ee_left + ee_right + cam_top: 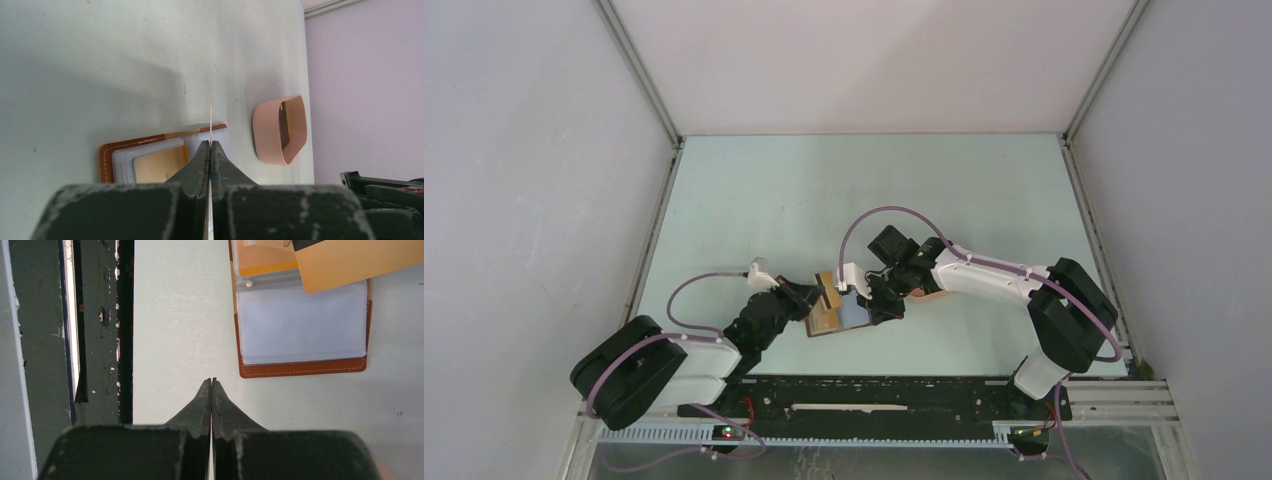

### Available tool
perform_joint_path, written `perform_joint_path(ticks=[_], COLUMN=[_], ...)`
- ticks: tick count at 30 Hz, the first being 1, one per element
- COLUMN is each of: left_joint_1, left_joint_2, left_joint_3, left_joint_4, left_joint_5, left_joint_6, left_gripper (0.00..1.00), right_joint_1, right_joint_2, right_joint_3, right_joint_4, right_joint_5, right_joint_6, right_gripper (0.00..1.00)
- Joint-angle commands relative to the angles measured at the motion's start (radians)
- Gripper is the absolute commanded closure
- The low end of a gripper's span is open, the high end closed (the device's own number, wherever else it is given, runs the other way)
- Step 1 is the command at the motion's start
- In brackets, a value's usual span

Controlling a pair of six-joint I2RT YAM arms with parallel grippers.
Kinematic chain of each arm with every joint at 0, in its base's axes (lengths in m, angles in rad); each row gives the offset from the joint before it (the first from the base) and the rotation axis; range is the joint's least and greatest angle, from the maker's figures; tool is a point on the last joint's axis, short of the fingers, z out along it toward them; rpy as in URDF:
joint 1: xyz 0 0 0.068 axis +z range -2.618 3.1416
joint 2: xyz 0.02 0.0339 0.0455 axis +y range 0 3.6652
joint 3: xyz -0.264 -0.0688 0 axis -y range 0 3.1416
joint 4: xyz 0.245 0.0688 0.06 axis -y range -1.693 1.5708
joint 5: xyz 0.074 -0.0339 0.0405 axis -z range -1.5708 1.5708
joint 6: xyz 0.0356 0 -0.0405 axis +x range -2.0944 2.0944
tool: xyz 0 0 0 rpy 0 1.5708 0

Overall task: Put the credit cards into the card holder
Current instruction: Insert the credit card into the card holder.

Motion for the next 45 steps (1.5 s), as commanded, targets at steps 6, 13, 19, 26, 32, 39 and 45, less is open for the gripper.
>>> perform_joint_path(ticks=[6, 13, 19, 26, 32, 39, 45], left_joint_1=[-0.006, -0.006, -0.011, -0.022, -0.032, -0.035, -0.035], left_joint_2=[-0.027, -0.006, 0.027, 0.047, 0.059, 0.065, 0.063], left_joint_3=[-0.071, -0.063, -0.055, -0.053, -0.067, -0.063, -0.043], left_joint_4=[0.003, -0.038, -0.033, -0.017, -0.016, -0.045, -0.103], left_joint_5=[-0.008, 0.0, 0.03, 0.06, 0.079, 0.09, 0.117], left_joint_6=[-0.008, -0.009, -0.017, -0.043, -0.07, -0.09, -0.09], left_gripper=[1.0, 1.0, 1.0, 1.0, 1.0, 1.0, 1.0], right_joint_1=[-0.007, -0.007, -0.01, -0.012, -0.013, -0.013, -0.014], right_joint_2=[-0.024, -0.025, -0.028, -0.032, -0.032, -0.034, -0.032], right_joint_3=[0.038, 0.038, 0.038, 0.038, 0.038, 0.038, 0.038], right_joint_4=[0.004, 0.004, 0.004, 0.004, 0.006, 0.005, 0.005], right_joint_5=[-0.005, -0.006, -0.007, -0.009, -0.011, -0.013, -0.012], right_joint_6=[0.015, 0.015, 0.015, 0.017, 0.018, 0.02, 0.021], right_gripper=[0.99, 0.99, 0.99, 0.99, 0.99, 0.99, 0.99])
